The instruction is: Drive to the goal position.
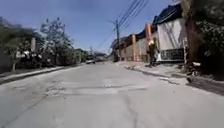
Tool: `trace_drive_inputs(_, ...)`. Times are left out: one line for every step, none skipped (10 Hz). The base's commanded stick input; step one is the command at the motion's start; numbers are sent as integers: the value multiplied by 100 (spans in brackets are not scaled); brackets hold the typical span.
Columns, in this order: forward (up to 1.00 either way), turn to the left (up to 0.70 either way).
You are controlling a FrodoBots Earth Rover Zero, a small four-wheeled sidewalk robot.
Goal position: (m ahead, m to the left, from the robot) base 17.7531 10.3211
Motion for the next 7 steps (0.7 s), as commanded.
trace_drive_inputs(100, 2)
trace_drive_inputs(100, 2)
trace_drive_inputs(100, 2)
trace_drive_inputs(100, 2)
trace_drive_inputs(100, 2)
trace_drive_inputs(100, 2)
trace_drive_inputs(100, 2)
